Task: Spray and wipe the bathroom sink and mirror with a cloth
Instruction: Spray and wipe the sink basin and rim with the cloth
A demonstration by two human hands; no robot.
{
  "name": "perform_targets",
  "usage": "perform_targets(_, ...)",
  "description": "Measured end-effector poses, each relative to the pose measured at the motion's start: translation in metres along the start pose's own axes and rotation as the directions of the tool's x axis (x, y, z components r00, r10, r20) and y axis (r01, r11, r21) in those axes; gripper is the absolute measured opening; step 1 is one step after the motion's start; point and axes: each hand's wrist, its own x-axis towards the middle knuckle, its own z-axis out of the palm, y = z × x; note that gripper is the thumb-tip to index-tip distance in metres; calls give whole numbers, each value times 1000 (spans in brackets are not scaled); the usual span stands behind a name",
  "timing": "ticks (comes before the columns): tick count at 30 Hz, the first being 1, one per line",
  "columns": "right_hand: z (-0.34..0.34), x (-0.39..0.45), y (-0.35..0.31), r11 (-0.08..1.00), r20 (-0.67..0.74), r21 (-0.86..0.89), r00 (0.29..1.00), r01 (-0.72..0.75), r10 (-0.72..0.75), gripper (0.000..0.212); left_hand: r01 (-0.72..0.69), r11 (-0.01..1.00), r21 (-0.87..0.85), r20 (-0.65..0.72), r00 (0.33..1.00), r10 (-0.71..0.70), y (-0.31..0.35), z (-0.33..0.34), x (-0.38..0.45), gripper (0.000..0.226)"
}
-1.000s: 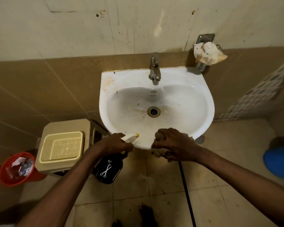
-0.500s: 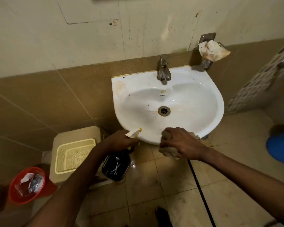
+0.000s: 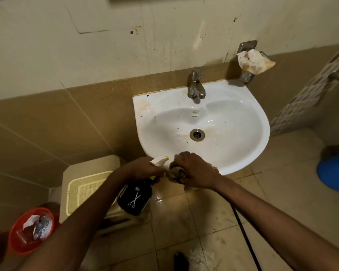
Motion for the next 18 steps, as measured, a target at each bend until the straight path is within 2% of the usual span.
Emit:
perform_targets(2,-8,-36,22,999,9,-3,999,39,-39,34,3,999,48,-45,999,-1,-2,4,2,25)
perform_targets(4,-18,-69,45,998,12,-55,1000,-1,1,39,0,998,56,-65,998,4,-3,6,6,20)
perform_targets(6,-25,-83,57,994,33,-85,997,-68,71,45,0,1000,12,10,1000,0,-4,6,11,17)
perform_targets(8,-27,-78,54,990,65,-51,989,-128,132,53,11,1000,-12,86,996,-10,-6,8,13,17)
perform_targets(11,-20,-53,38,987,51,49,987,-153,150,63,6,1000,17,60,998,-7,-9,-1,14,21)
perform_targets(15,2,6,10,973,57,146,984,-178,172,54,-13,1000,-21,106,994,16,-15,-20,14,18)
perform_targets(18,0,5,7,990,50,134,998,-51,44,46,-27,1000,-14,84,996,28,-19,-25,14,20)
